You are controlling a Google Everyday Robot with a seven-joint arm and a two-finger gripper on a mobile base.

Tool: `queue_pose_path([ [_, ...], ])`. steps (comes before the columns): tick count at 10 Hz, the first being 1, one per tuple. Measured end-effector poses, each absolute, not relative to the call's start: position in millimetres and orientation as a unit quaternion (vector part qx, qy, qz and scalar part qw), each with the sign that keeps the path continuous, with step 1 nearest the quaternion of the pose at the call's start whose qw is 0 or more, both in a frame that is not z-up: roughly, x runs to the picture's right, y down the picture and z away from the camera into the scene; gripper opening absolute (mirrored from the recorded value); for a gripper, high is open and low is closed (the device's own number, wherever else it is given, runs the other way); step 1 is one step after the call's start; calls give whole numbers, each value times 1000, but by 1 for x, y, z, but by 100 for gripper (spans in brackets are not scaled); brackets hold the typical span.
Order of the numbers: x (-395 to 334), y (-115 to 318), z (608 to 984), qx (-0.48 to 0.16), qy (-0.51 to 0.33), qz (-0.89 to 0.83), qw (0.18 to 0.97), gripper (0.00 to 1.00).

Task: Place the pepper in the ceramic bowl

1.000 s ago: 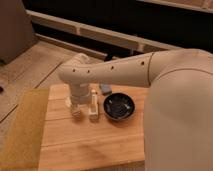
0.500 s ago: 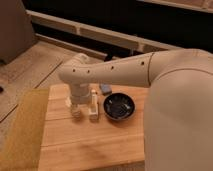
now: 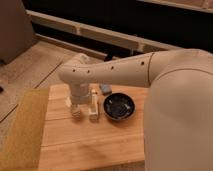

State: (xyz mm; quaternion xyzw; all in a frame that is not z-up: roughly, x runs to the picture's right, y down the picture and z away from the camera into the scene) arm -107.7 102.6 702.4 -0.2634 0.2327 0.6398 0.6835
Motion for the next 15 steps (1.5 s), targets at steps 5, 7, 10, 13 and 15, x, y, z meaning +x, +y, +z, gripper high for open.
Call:
queue_pose_path([
  [5, -107, 104, 703, -264, 234, 639, 683, 65],
  [7, -107, 103, 704, -263, 233, 639, 684, 65],
  [10, -79, 76, 728, -243, 214, 641, 696, 65],
  [13, -47, 28, 765, -232, 156, 604, 746, 65],
  [15, -42, 0, 789, -234, 111, 548, 795, 65],
])
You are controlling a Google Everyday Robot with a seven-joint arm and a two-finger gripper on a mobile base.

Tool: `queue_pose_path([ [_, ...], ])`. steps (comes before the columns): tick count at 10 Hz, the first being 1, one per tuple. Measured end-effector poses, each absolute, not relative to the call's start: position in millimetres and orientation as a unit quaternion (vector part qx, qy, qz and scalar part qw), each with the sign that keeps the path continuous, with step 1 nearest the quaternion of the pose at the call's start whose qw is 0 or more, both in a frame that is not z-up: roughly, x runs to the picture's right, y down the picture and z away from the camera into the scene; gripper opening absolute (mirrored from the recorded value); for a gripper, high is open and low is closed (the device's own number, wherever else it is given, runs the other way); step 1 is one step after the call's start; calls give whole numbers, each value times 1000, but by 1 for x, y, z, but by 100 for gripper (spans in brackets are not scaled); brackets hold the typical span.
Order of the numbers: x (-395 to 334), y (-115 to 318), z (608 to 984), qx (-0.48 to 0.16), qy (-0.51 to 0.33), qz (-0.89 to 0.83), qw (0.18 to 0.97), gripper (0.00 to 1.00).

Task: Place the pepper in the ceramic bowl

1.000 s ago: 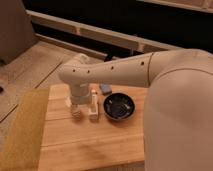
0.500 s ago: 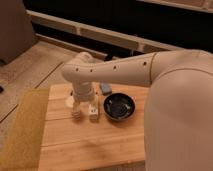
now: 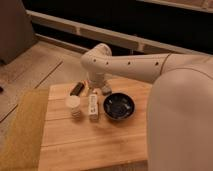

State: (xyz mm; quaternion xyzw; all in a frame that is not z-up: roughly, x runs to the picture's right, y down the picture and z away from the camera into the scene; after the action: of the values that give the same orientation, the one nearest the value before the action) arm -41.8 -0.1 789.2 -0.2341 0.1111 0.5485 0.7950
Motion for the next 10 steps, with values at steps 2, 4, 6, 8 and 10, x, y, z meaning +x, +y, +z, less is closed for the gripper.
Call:
queue_pose_path([
  [2, -35, -19, 804, -234, 89, 519, 817, 65],
  [4, -34, -33, 815, -232, 73, 497, 833, 65],
  [6, -34, -34, 815, -232, 73, 496, 834, 65],
  [8, -34, -34, 816, -232, 72, 496, 834, 65],
  [10, -25, -30, 832, -213, 82, 495, 838, 65],
])
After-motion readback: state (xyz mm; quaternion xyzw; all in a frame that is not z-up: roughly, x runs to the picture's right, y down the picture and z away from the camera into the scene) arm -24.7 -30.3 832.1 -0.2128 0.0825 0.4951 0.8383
